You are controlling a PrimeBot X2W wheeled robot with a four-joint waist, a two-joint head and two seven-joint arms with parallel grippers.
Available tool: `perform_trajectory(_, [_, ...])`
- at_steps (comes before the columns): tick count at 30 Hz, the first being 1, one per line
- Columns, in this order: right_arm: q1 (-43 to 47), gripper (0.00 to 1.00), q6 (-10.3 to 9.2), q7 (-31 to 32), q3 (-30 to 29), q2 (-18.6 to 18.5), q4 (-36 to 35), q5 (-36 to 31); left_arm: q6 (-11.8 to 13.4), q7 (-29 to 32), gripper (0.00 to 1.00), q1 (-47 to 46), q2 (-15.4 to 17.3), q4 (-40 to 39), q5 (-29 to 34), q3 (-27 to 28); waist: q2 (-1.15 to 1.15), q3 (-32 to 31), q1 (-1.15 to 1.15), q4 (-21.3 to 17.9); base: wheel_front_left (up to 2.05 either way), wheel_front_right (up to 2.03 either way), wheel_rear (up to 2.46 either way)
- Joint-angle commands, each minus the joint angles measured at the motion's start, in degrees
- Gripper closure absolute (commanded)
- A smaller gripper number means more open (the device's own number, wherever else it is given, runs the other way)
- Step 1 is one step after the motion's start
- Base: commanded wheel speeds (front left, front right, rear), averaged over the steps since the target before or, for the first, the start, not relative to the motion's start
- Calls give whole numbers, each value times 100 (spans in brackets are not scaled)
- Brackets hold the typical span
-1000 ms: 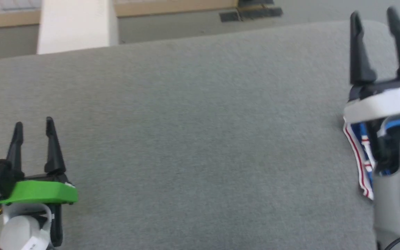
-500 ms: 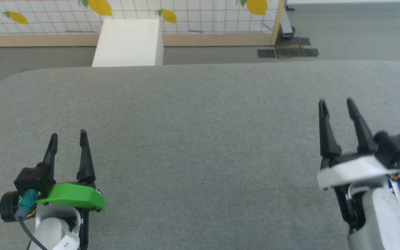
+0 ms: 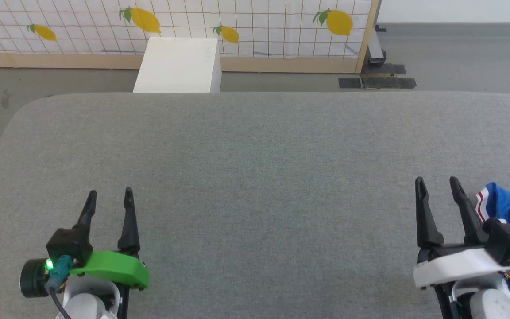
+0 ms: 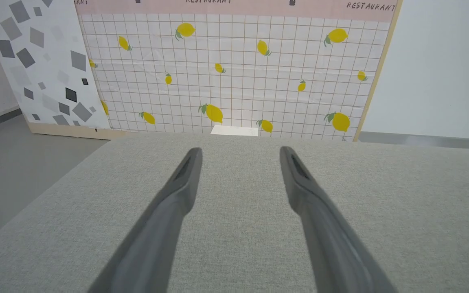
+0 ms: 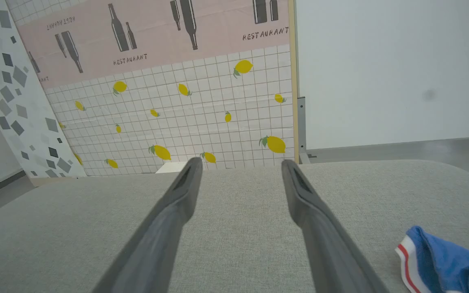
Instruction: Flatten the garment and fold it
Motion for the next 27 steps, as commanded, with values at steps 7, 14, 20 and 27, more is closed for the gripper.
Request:
perform_trajectory(7, [121,100,0,3,65,1,-12,2,-44,3,100,67,-27,105,44,-58,0,-20,0,-2,0,0,0])
perform_trajectory(14, [126,100,0,45,70,0,-29,-25,-38,46,100,78,-33,69,60,-77,0,-26,0,1,0,0,0])
perform_trajectory(20, [136,100,-1,114,82,0,-65,-78,-26,115,100,101,-52,8,100,-85,0,-35,0,6,0,0,0])
perform_trajectory(27, [148,100,-1,193,96,0,-106,-138,-12,195,100,128,-74,-61,146,-93,0,-45,0,12,0,0,0])
